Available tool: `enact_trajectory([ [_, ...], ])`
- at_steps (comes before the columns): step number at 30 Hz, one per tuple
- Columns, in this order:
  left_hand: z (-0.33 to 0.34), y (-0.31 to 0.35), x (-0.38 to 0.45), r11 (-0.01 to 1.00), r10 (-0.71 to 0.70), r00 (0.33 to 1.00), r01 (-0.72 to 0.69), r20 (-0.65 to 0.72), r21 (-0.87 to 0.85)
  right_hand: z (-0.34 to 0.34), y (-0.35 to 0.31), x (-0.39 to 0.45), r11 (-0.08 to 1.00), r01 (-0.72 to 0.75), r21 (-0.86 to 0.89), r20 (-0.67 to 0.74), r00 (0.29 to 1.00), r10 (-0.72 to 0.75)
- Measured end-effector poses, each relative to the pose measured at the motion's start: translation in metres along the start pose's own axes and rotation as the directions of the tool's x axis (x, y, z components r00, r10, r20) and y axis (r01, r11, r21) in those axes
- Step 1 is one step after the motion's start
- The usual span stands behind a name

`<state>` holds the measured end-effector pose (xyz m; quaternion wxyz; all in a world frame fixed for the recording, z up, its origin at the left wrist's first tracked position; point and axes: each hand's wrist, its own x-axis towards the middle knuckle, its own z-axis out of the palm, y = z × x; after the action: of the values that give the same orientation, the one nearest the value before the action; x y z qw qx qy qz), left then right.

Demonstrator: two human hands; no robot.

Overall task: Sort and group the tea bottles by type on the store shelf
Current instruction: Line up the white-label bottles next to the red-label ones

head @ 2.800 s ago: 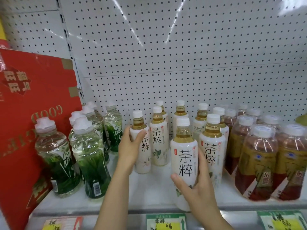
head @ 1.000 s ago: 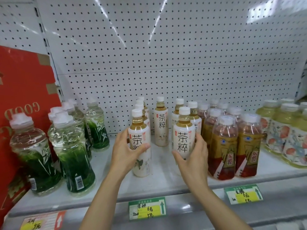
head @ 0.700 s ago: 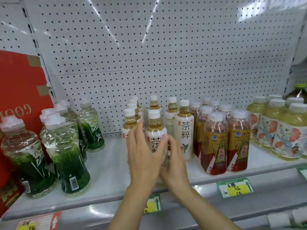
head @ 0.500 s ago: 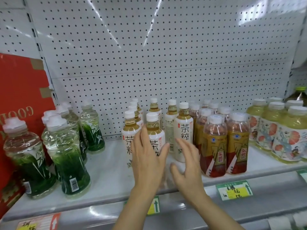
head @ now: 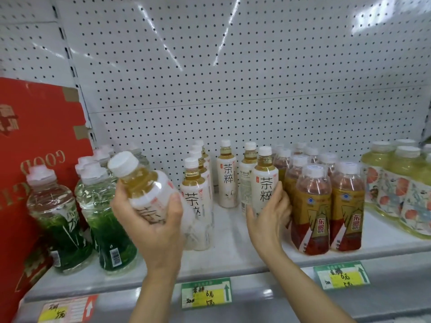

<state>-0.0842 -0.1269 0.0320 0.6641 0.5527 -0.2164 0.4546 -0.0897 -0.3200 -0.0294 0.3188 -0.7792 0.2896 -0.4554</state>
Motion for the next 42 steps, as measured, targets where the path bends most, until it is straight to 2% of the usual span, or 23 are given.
enact_trajectory([
  [2,-0.011,-0.017,0.012,0.997,-0.016,0.999,0.019,-0.034,0.069,0.006,0.003,0.003,0.999,-0.043,0.013,0.024,0.999,0.043],
  [4,-0.018,-0.035,0.016,0.986,-0.093,0.995,0.096,-0.025,0.135,0.011,0.004,0.003,0.993,-0.105,0.058,0.042,0.994,0.103],
  [6,-0.019,-0.044,0.017,0.973,-0.145,0.989,0.137,0.032,0.185,0.011,0.006,0.005,0.989,-0.129,0.072,0.049,0.991,0.126],
  [11,-0.006,-0.059,0.023,0.924,-0.250,0.954,0.182,0.168,0.337,0.008,0.008,0.007,0.996,-0.075,0.042,0.157,0.985,0.068],
  [15,0.001,-0.063,0.017,0.904,-0.313,0.930,0.230,0.191,0.361,0.006,0.006,0.005,1.000,-0.024,-0.015,0.228,0.973,0.027],
  [21,0.006,-0.068,0.012,0.891,-0.344,0.916,0.248,0.209,0.382,0.018,0.001,0.003,0.999,0.019,0.033,0.324,0.946,-0.029],
  [29,0.005,-0.064,0.006,0.895,-0.379,0.866,0.254,0.325,0.366,0.036,-0.016,0.024,0.991,0.061,-0.116,0.328,0.944,-0.020],
  [33,-0.004,-0.055,0.010,0.878,-0.417,0.838,0.271,0.352,0.394,0.027,-0.009,0.023,0.998,0.061,-0.034,0.327,0.944,-0.047],
  [36,-0.002,-0.032,0.020,0.893,-0.334,0.883,0.184,0.329,0.411,0.008,-0.007,0.030,0.972,0.183,0.145,0.161,0.965,-0.206],
  [38,0.013,-0.013,0.035,0.909,-0.181,0.905,0.004,0.385,0.417,-0.001,-0.010,0.040,0.952,0.221,0.211,0.115,0.962,-0.249],
  [39,0.026,-0.004,0.045,0.899,-0.088,0.882,-0.130,0.464,0.417,-0.002,-0.010,0.044,0.947,0.206,0.245,0.112,0.965,-0.239],
  [40,0.041,0.004,0.057,0.874,-0.012,0.824,-0.267,0.566,0.406,-0.003,-0.010,0.048,0.944,0.181,0.275,0.113,0.969,-0.219],
  [42,0.078,0.014,0.082,0.794,0.005,0.632,-0.474,0.775,0.382,-0.001,-0.008,0.053,0.946,0.142,0.292,0.129,0.974,-0.186],
])
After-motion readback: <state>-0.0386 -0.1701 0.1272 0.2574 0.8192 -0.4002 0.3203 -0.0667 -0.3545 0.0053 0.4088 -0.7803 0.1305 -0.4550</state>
